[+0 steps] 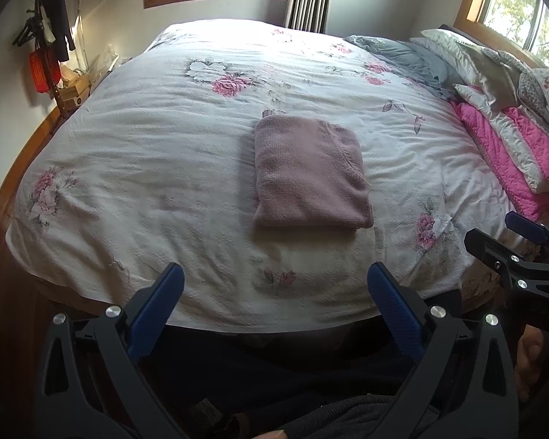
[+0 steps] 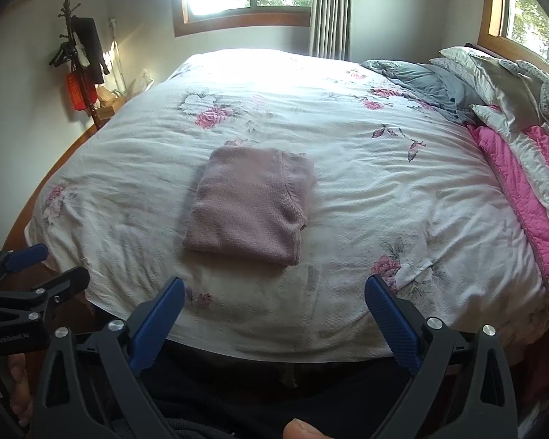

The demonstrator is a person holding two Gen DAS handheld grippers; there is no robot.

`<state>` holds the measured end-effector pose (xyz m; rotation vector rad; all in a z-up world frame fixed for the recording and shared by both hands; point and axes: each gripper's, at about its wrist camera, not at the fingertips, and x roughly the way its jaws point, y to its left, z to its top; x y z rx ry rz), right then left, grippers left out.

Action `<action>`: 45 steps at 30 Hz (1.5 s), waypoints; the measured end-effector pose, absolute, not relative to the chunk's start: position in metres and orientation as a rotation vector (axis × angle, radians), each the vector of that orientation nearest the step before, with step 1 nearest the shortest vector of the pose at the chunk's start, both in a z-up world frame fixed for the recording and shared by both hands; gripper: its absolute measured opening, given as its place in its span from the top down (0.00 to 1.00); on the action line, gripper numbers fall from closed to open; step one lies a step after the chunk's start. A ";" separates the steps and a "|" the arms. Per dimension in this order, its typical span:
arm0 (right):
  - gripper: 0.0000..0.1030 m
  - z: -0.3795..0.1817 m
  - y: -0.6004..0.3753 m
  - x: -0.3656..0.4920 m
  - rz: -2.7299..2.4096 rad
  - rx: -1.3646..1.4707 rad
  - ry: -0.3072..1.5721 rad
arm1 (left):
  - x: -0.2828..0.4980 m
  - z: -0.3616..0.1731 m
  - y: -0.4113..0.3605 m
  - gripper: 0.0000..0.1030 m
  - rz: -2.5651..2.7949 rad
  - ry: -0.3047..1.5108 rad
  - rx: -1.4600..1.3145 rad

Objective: Fold small clothes

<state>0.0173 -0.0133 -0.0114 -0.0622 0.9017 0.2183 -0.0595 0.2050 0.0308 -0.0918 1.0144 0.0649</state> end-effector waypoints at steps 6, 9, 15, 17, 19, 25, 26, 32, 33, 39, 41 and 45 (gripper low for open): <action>0.04 -0.017 -0.015 0.021 0.224 -0.071 0.903 | -0.058 0.032 0.203 0.03 0.069 1.007 -0.083; 0.04 -0.019 -0.015 0.022 0.231 -0.068 0.906 | -0.058 0.033 0.202 0.03 0.070 1.009 -0.083; 0.04 -0.019 -0.015 0.022 0.231 -0.063 0.896 | -0.057 0.031 0.199 0.03 0.077 1.014 -0.068; 0.04 -0.018 -0.015 0.023 0.235 -0.058 0.890 | -0.057 0.030 0.199 0.03 0.077 1.015 -0.068; 0.04 -0.019 -0.015 0.022 0.238 -0.053 0.887 | -0.057 0.030 0.199 0.03 0.079 1.017 -0.067; 0.04 -0.020 -0.012 0.022 0.245 -0.055 0.892 | -0.058 0.029 0.199 0.03 0.080 1.017 -0.065; 0.04 -0.021 -0.012 0.022 0.246 -0.053 0.893 | -0.058 0.029 0.199 0.03 0.079 1.017 -0.067; 0.04 -0.021 -0.013 0.022 0.245 -0.052 0.892 | -0.057 0.027 0.200 0.03 0.079 1.020 -0.062; 0.04 -0.021 -0.012 0.022 0.244 -0.051 0.892 | -0.057 0.027 0.200 0.03 0.080 1.019 -0.062; 0.04 -0.020 -0.011 0.022 0.239 -0.051 0.892 | -0.055 0.023 0.201 0.03 0.076 1.021 -0.060; 0.04 -0.021 -0.010 0.022 0.239 -0.050 0.894 | -0.054 0.023 0.201 0.03 0.075 1.025 -0.057; 0.04 -0.021 -0.010 0.021 0.237 -0.051 0.889 | -0.054 0.024 0.202 0.03 0.077 1.019 -0.056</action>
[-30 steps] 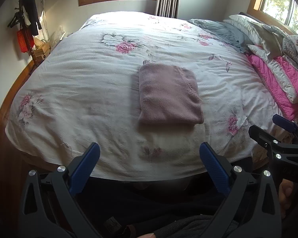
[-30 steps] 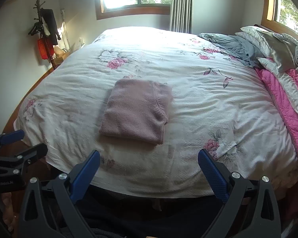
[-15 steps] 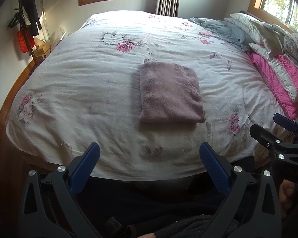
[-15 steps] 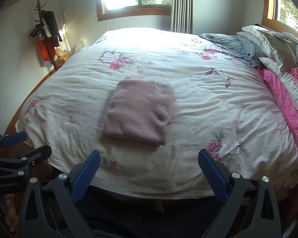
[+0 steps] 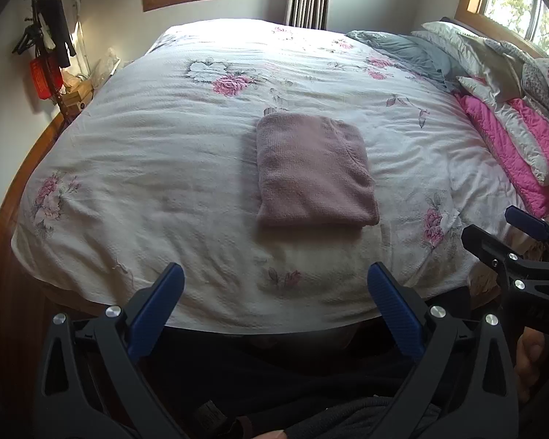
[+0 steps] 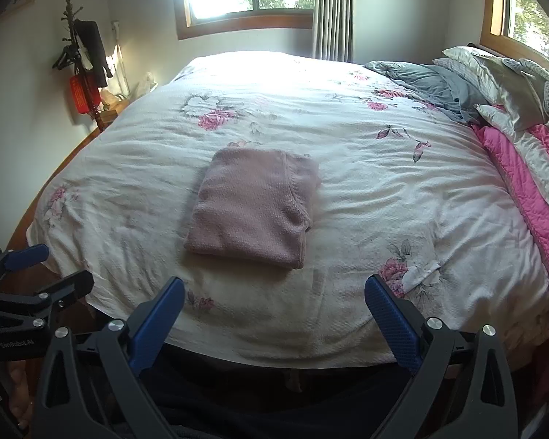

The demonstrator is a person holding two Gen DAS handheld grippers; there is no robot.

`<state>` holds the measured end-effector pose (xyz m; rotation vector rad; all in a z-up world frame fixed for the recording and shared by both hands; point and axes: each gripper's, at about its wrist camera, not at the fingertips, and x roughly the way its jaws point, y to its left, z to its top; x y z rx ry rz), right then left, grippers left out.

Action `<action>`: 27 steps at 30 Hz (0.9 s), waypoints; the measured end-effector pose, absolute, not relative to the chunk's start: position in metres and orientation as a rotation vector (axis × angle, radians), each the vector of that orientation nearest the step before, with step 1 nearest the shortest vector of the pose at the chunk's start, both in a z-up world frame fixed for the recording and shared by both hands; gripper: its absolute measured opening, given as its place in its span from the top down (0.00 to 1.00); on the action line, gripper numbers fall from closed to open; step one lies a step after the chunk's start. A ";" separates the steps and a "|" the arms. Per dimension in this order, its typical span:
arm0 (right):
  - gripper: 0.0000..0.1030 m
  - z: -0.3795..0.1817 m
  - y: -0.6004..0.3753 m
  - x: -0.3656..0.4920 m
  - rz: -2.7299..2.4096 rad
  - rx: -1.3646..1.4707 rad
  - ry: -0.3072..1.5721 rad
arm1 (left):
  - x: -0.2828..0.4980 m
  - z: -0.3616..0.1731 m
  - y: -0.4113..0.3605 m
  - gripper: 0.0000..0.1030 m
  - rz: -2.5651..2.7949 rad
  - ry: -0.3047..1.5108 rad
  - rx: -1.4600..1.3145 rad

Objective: Fold small clothes

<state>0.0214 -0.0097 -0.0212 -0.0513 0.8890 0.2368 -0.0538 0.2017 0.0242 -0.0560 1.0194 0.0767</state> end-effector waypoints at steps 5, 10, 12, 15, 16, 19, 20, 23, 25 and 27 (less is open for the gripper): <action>0.04 -0.022 -0.010 0.022 0.236 -0.050 0.892 | -0.054 0.026 0.201 0.03 0.078 1.019 -0.056; 0.04 -0.023 -0.009 0.022 0.234 -0.049 0.890 | -0.053 0.026 0.204 0.03 0.079 1.020 -0.055; 0.04 -0.023 -0.009 0.021 0.233 -0.048 0.890 | -0.053 0.026 0.204 0.03 0.078 1.021 -0.056; 0.04 -0.023 -0.009 0.021 0.233 -0.047 0.890 | -0.053 0.026 0.205 0.03 0.078 1.021 -0.055; 0.04 -0.023 -0.009 0.021 0.233 -0.048 0.890 | -0.053 0.026 0.204 0.03 0.079 1.021 -0.055; 0.04 -0.023 -0.009 0.021 0.233 -0.048 0.891 | -0.053 0.025 0.205 0.03 0.078 1.024 -0.055; 0.04 -0.023 -0.009 0.022 0.233 -0.048 0.891 | -0.054 0.025 0.204 0.03 0.079 1.022 -0.054; 0.04 -0.024 -0.009 0.021 0.231 -0.046 0.891 | -0.054 0.025 0.203 0.03 0.079 1.022 -0.055; 0.04 -0.024 -0.010 0.021 0.232 -0.046 0.892 | -0.054 0.025 0.204 0.03 0.080 1.022 -0.055; 0.04 -0.024 -0.010 0.021 0.232 -0.047 0.891 | -0.054 0.026 0.203 0.03 0.079 1.023 -0.055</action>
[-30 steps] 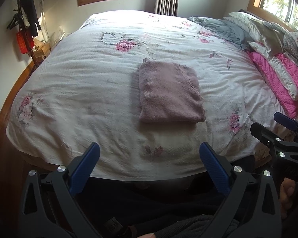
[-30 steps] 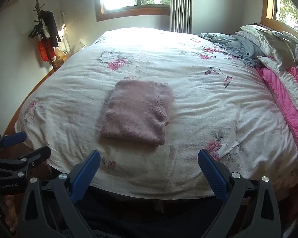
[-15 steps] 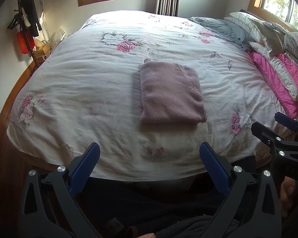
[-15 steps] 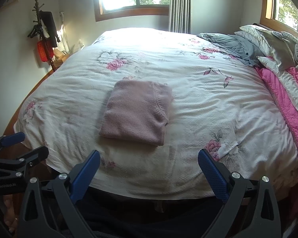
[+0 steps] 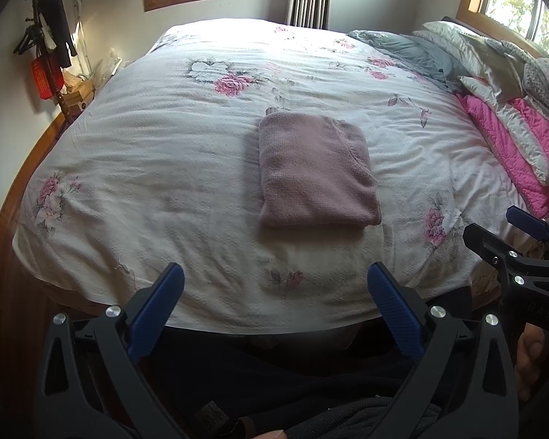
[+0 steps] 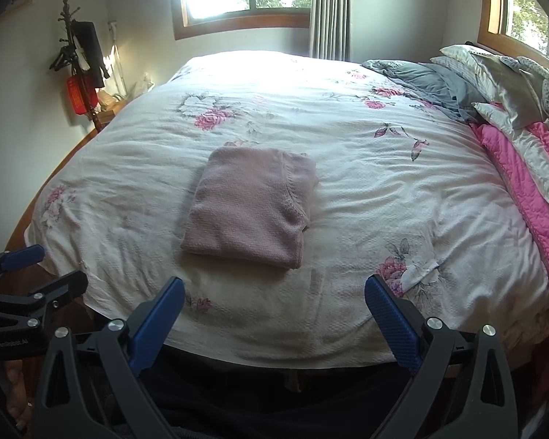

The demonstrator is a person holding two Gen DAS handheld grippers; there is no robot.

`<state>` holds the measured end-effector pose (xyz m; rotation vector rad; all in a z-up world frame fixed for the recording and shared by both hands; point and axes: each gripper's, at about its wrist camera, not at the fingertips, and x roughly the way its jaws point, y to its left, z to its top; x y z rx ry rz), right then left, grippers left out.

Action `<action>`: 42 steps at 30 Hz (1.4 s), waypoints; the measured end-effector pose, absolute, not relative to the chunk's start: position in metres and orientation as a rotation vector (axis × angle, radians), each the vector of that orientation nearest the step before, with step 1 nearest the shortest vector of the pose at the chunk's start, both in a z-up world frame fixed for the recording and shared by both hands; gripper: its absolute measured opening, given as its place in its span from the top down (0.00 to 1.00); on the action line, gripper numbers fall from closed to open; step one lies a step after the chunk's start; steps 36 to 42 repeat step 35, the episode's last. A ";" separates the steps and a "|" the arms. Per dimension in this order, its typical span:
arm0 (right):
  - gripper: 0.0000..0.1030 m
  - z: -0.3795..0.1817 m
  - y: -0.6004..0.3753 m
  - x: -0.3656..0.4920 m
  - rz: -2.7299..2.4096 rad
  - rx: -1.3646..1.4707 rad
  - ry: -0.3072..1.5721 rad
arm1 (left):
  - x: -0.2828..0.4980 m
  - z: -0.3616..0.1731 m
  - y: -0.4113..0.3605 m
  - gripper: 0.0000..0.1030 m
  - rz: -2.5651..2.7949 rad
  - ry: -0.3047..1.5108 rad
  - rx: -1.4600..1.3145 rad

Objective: Fold small clothes

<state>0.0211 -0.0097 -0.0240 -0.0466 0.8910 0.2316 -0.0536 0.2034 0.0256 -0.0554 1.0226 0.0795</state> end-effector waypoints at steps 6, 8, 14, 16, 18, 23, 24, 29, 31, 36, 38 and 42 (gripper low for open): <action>0.04 -0.024 -0.010 0.021 0.231 -0.046 0.893 | -0.053 0.022 0.206 0.03 0.079 1.027 -0.053; 0.04 -0.024 -0.010 0.021 0.231 -0.046 0.894 | -0.053 0.022 0.206 0.03 0.081 1.028 -0.052; 0.04 -0.024 -0.011 0.021 0.232 -0.045 0.896 | -0.052 0.019 0.209 0.03 0.078 1.033 -0.051; 0.04 -0.024 -0.011 0.021 0.233 -0.046 0.895 | -0.052 0.019 0.209 0.03 0.077 1.031 -0.050; 0.04 -0.024 -0.011 0.021 0.233 -0.046 0.894 | -0.051 0.019 0.208 0.03 0.077 1.031 -0.048; 0.04 -0.025 -0.011 0.021 0.233 -0.043 0.895 | -0.049 0.019 0.207 0.03 0.079 1.033 -0.039; 0.04 -0.026 -0.011 0.021 0.233 -0.041 0.896 | -0.050 0.019 0.207 0.03 0.080 1.032 -0.038; 0.04 -0.027 -0.012 0.022 0.233 -0.042 0.895 | -0.049 0.019 0.207 0.03 0.079 1.032 -0.036; 0.04 -0.026 -0.011 0.022 0.231 -0.045 0.893 | -0.049 0.019 0.207 0.03 0.079 1.032 -0.038; 0.04 -0.026 -0.010 0.022 0.236 -0.044 0.895 | -0.048 0.020 0.208 0.03 0.078 1.034 -0.038; 0.04 -0.026 -0.010 0.022 0.236 -0.044 0.895 | -0.048 0.020 0.208 0.03 0.078 1.034 -0.038; 0.04 -0.026 -0.010 0.022 0.236 -0.044 0.895 | -0.048 0.020 0.208 0.03 0.078 1.034 -0.038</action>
